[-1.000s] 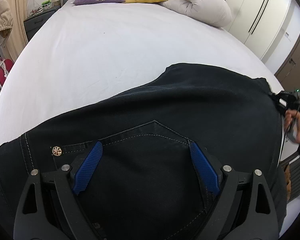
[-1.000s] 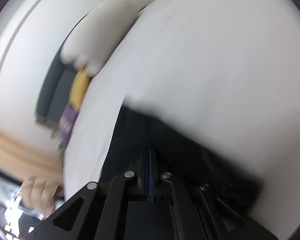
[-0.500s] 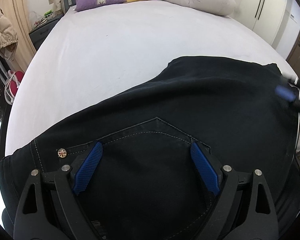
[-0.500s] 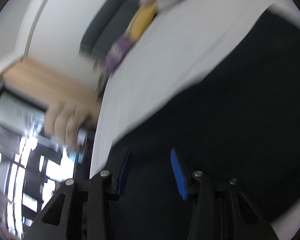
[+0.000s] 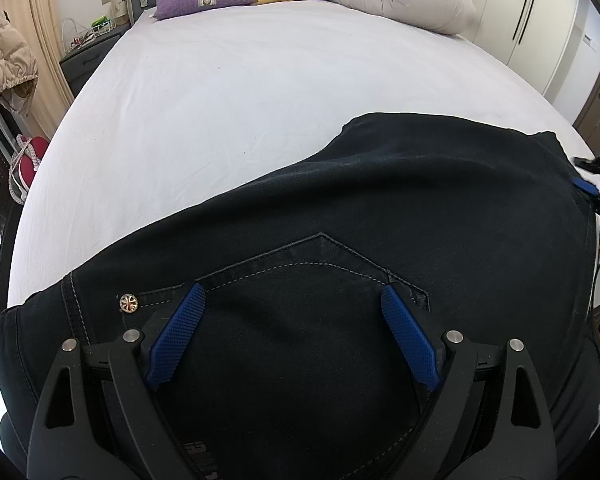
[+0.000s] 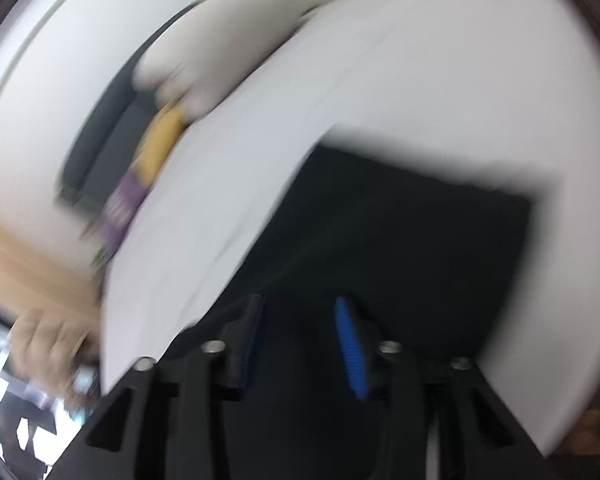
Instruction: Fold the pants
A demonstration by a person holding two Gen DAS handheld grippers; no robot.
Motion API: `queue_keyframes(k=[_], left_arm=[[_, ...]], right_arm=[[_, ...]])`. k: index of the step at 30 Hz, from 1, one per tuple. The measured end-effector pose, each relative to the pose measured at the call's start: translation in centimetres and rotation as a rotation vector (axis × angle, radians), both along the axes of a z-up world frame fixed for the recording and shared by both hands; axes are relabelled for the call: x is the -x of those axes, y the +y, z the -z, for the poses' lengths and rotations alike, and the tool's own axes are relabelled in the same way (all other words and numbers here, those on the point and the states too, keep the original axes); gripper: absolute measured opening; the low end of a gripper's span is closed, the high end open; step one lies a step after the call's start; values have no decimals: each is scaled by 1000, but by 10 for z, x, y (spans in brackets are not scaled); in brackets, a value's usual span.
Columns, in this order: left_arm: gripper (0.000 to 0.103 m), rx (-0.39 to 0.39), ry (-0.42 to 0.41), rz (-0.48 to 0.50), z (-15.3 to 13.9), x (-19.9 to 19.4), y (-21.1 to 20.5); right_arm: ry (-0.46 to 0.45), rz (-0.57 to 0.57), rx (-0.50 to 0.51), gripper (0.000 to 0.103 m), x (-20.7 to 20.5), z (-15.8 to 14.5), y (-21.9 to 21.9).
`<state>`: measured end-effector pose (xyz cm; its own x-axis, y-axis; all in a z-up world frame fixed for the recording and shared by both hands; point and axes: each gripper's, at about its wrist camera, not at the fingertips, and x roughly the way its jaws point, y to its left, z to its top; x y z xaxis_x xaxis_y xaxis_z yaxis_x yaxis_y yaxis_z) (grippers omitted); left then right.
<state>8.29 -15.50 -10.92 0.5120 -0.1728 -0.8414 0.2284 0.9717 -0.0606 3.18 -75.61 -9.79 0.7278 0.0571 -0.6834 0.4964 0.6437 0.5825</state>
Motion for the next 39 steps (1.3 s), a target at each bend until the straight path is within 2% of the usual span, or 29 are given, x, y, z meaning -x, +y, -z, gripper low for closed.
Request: queue_keyframes(k=[1, 2, 5, 7, 10, 11, 13, 14, 16, 19, 22, 25, 28, 31, 35, 39], left_arm=[[90, 4, -1, -3, -1, 0, 1], [90, 11, -4, -9, -3, 1, 2], [90, 44, -29, -18, -14, 5, 8], [90, 41, -46, -38, -22, 8, 16], [90, 75, -70, -92, -38, 20, 43], [90, 91, -85, -113, -46, 26, 56], [90, 96, -130, -175, -64, 41, 89], [90, 98, -150, -214, -73, 49, 109], [90, 102, -182, -289, -87, 65, 147], [90, 114, -204, -411, -99, 93, 206], [90, 143, -214, -482, -101, 120, 245], [90, 197, -187, -511, -89, 142, 270], [90, 247, -158, -507, -76, 161, 282], [90, 307, -120, -475, -57, 170, 283], [90, 363, -106, -440, -40, 164, 270], [90, 390, -105, -447, -35, 161, 275]], right_arm=[[-27, 37, 19, 71, 15, -10, -8], [-63, 52, 25, 76, 27, -20, -15], [-147, 0, 26, 79, 57, -39, -10], [-168, -91, 12, 79, 72, -41, -12], [-161, -293, 9, 79, 68, -42, 40], [-148, -363, 4, 79, 62, -38, 67], [-105, -586, 43, 79, 52, -37, 139], [-102, -660, 67, 79, 47, -38, 166], [-102, -909, 129, 79, 41, -42, 254], [-124, -1185, 226, 79, 39, -52, 368], [-97, -1337, 347, 79, 35, -51, 454], [-53, -1433, 489, 76, 32, -41, 523], [6, -1476, 668, 71, 21, -26, 568], [74, -1497, 744, 69, 19, -17, 584], [62, -1478, 788, 68, 3, -27, 597], [45, -1521, 922, 70, -12, -29, 619]])
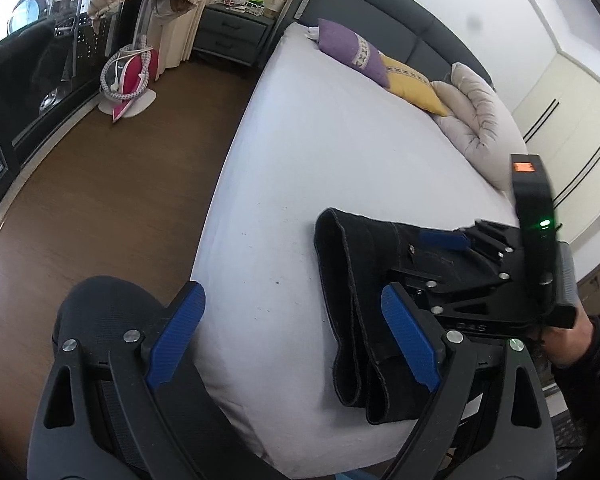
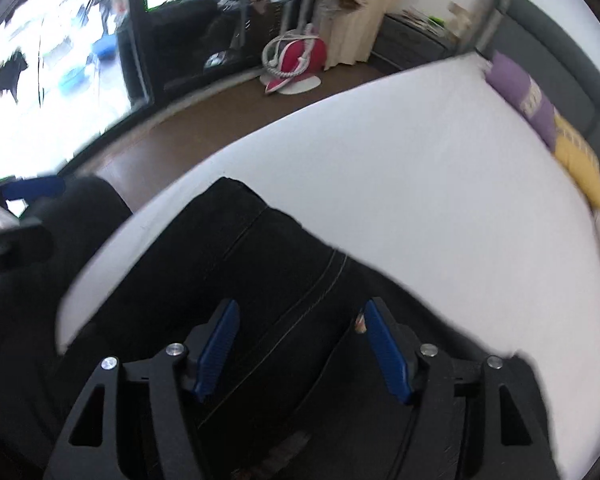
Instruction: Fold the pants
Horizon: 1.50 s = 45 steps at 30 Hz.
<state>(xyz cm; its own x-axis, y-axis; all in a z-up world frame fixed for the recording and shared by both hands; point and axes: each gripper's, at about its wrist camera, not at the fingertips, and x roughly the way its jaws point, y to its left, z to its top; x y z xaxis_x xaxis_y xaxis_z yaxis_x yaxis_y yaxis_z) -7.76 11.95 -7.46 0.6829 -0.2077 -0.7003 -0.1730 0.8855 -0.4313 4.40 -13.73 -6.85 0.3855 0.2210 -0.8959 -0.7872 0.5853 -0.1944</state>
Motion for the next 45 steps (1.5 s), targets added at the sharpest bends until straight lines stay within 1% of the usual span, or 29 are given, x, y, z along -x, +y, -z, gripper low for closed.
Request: queue_keyframes(k=[2, 4, 7, 9, 11, 13, 18, 19, 20, 21, 22, 23, 24, 26, 27, 28, 30, 32, 33, 34, 35, 36, 37, 38, 39, 41, 43, 44, 45], left_arm=[[90, 4, -4, -6, 0, -1, 4], [90, -2, -8, -8, -1, 0, 8], [90, -10, -13, -16, -3, 0, 10], [90, -1, -7, -30, 0, 0, 13], [90, 17, 0, -39, 2, 1, 13], [90, 26, -2, -37, 2, 1, 12], [90, 22, -29, 1, -11, -8, -2], [90, 24, -36, 10, -14, -9, -4], [90, 24, -46, 25, -18, -12, -8], [90, 17, -60, 41, -25, -15, -14], [90, 15, -76, 63, -32, -18, -22], [90, 15, -85, 85, -38, -22, -27], [90, 14, -96, 130, -43, -28, -43], [90, 2, -102, 204, -49, -38, -70], [90, -10, -109, 263, -49, -45, -92], [90, -37, -98, 331, -45, -54, -117], [90, -92, -48, 436, -30, -73, -164], [90, -101, 29, 498, -4, -88, -193], [89, -128, 109, 501, 20, -98, -206], [88, -158, 106, 495, 25, -99, -212], [89, -211, 74, 502, 25, -96, -219], [89, -273, 72, 525, 25, -95, -228], [89, -292, 78, 534, 25, -95, -231], [90, -290, 82, 536, 25, -97, -231], [90, -284, 85, 535, 26, -99, -231], [90, -297, 86, 519, 26, -103, -231], [92, -328, 105, 474, 28, -110, -228], [92, -310, 125, 448, 30, -115, -222], [91, -255, 136, 438, 30, -118, -215]], right_arm=[[-12, -19, 49, 75, -9, 9, 8], [40, -33, 59, 73, -16, 18, 8], [93, -72, 52, 60, -17, 13, 5], [94, -79, 65, 54, -17, 12, 6], [93, -56, 55, 42, -24, 12, 10], [84, -16, 38, 39, -30, 13, 10], [79, -7, -17, 41, -32, 13, 9], [100, 14, -63, 43, -31, 5, 2], [124, 34, -116, 44, -31, -3, -4], [147, 65, -197, 46, -30, -16, -17], [156, 113, -291, 55, -27, -32, -38], [150, 153, -342, 58, -26, -42, -55], [137, 201, -377, 58, -26, -49, -76], [166, 281, -422, 54, -27, -55, -119], [196, 338, -454, 52, -28, -54, -147], [227, 391, -487, 46, -30, -51, -172], [287, 499, -551, 43, -31, -37, -219], [345, 579, -611, 34, -28, -19, -257], [366, 623, -628, 27, -28, -7, -274], [377, 692, -600, 21, -27, 7, -295], [371, 741, -571, 0, -25, 16, -311], [369, 777, -600, 0, -22, 24, -330], [380, 823, -682, 0, -19, 30, -356], [377, 871, -726, 0, -18, 33, -375], [342, 957, -772, 0, -16, 35, -403], [252, 1108, -799, 0, -8, 30, -441], [189, 1214, -791, 2, 2, 23, -468], [172, 1249, -795, 9, 9, 18, -478], [149, 1283, -811, 25, 21, 9, -492]])
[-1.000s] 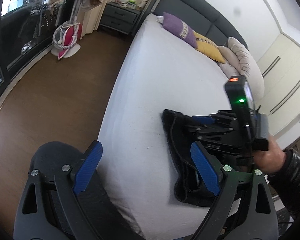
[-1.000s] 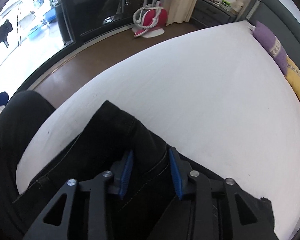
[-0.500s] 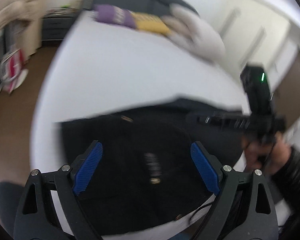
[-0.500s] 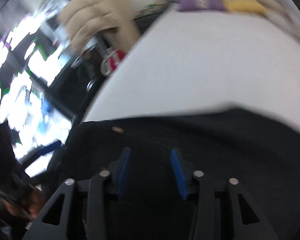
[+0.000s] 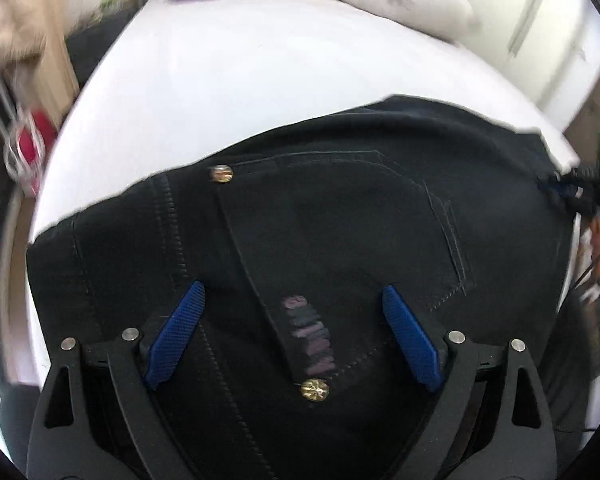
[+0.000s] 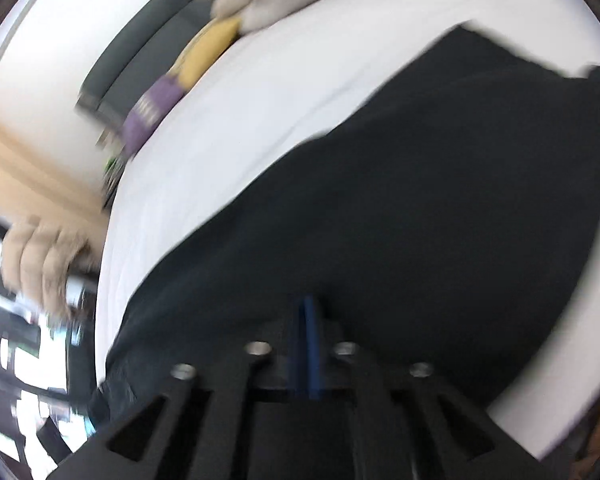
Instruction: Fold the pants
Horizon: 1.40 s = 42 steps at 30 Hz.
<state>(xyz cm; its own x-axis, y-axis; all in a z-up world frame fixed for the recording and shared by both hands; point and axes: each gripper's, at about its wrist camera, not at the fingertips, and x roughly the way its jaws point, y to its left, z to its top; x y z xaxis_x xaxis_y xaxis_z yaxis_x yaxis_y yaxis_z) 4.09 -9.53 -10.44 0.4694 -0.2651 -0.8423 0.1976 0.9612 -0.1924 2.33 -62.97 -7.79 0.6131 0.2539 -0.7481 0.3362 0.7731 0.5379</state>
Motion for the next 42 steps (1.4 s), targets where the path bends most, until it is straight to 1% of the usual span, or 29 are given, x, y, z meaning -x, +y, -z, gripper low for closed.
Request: queue_keyframes(k=[1, 2, 3, 4, 6, 7, 9, 11, 12, 14, 15, 16, 17, 19, 22, 24, 26, 28, 29, 30, 31, 32, 34, 36, 38, 39, 40, 41, 42], left_arm=[[91, -10, 6, -15, -3, 0, 2], [91, -55, 8, -42, -9, 1, 1], [90, -77, 3, -56, -20, 3, -2], [90, -62, -4, -51, -27, 5, -3], [90, -31, -69, -17, -56, 12, -22], [90, -30, -89, 8, -63, 11, -31], [91, -22, -116, 98, -73, 4, -65], [91, -12, -108, 140, -70, 0, -93], [91, -9, -101, 161, -64, -8, -105], [91, 8, -59, 176, -46, -23, -119], [91, -12, -18, 161, -33, -33, -123], [90, -28, 19, 144, -21, -42, -125], [90, -33, 59, 123, -6, -46, -123], [90, -30, 30, 133, 0, -43, -123], [90, -71, 9, 145, 1, -39, -134], [90, -62, 8, 139, 3, -40, -137], [91, -48, 6, 132, 3, -42, -138], [91, -50, 2, 131, 8, -40, -122], [91, -54, 2, 130, 9, -39, -120], [91, -58, 1, 129, 7, -38, -112], [91, -64, 0, 129, 10, -42, -111], [91, -82, -4, 129, 7, -40, -114], [91, -100, -5, 122, 2, -35, -128], [91, -44, -23, 119, -13, -32, -139], [91, -17, -62, 144, -26, -30, -154], [91, -11, -71, 158, -29, -30, -160], [91, -1, -72, 172, -30, -32, -167], [91, 9, -66, 177, -29, -33, -171], [91, 22, -51, 180, -25, -36, -174]], right_arm=[[-23, 22, -9, 46, 9, -7, -6], [-65, 41, -28, 52, 19, -15, -9], [-143, 38, -84, 52, 32, -25, -11], [-180, 18, -134, 52, 38, -29, -8], [-227, -54, -233, 52, 41, -29, 8], [-236, -115, -277, 52, 37, -25, 23], [-222, -183, -335, 52, 24, -9, 47], [-189, -196, -365, 52, 12, 6, 55], [-154, -179, -372, 48, 6, 19, 55], [-118, -153, -386, 16, -7, 32, 41], [-103, -122, -387, 10, -8, 38, 30], [-101, -71, -390, 0, -6, 43, 13], [-101, -28, -394, 0, -8, 45, -7], [-133, 72, -434, 0, -3, 53, -54], [-157, 196, -368, 0, 0, 52, -109], [-169, 262, -374, 0, 0, 54, -142], [-170, 321, -315, 0, 0, 48, -171], [-148, 375, -203, 0, -2, 27, -201], [-145, 394, -168, 7, 0, 18, -205], [-124, 430, -95, 24, 3, 3, -209], [-117, 453, -39, 63, 10, -12, -212], [-147, 458, -28, 82, 18, -22, -211], [-217, 447, -51, 83, 41, -36, -203], [-232, 418, -95, 83, 59, -40, -194], [-253, 421, -187, 82, 77, -30, -194], [-238, 425, -236, 81, 80, -22, -188], [-215, 437, -285, 79, 82, -11, -186], [-204, 439, -314, 75, 81, -3, -185], [-194, 438, -332, 73, 76, 5, -184]])
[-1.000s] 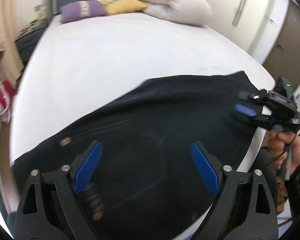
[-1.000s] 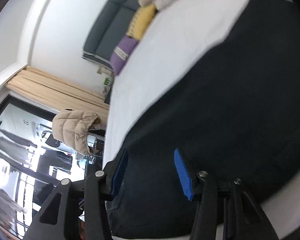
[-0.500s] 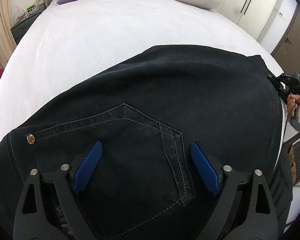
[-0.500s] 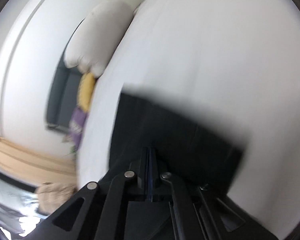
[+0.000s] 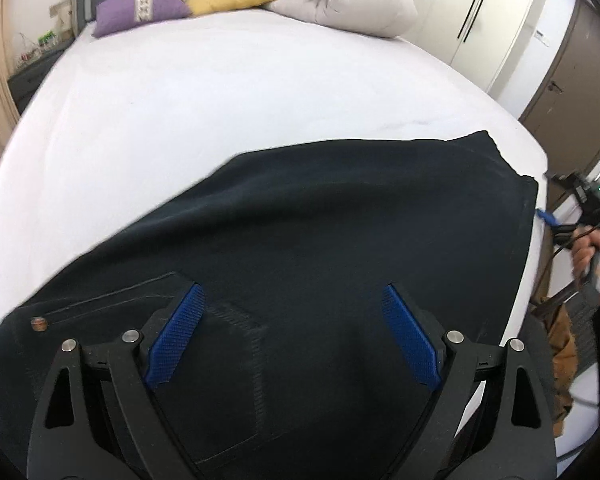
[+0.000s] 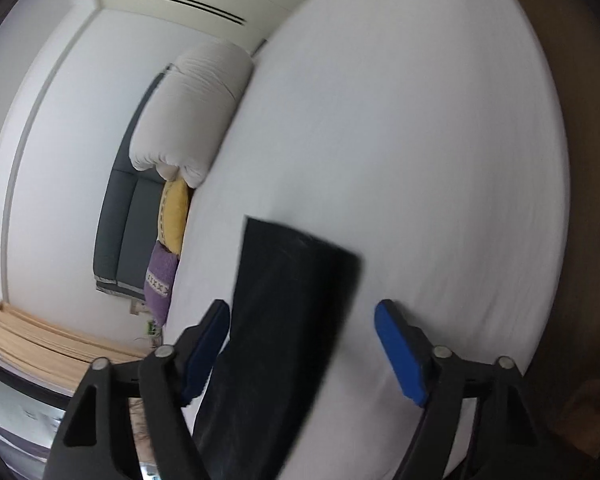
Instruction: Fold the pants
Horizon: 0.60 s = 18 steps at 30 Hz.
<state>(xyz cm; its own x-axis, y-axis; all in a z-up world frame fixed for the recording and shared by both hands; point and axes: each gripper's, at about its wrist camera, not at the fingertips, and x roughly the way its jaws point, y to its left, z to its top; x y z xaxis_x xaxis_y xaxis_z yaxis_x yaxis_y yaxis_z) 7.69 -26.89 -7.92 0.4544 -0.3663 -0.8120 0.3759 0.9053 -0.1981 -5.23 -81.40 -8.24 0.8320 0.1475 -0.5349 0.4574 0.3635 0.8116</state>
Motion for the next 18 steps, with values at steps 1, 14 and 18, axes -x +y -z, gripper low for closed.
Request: queue_keyframes(k=[1, 14, 18], left_arm=[[91, 7, 14, 2, 3, -3, 0], [91, 80, 46, -44, 28, -5, 17], [91, 102, 51, -48, 31, -6, 33]], right_arm=[[-2, 3, -10, 73, -2, 4, 0], [-25, -46, -125, 15, -39, 29, -18], [-19, -58, -109, 13, -40, 35, -19]])
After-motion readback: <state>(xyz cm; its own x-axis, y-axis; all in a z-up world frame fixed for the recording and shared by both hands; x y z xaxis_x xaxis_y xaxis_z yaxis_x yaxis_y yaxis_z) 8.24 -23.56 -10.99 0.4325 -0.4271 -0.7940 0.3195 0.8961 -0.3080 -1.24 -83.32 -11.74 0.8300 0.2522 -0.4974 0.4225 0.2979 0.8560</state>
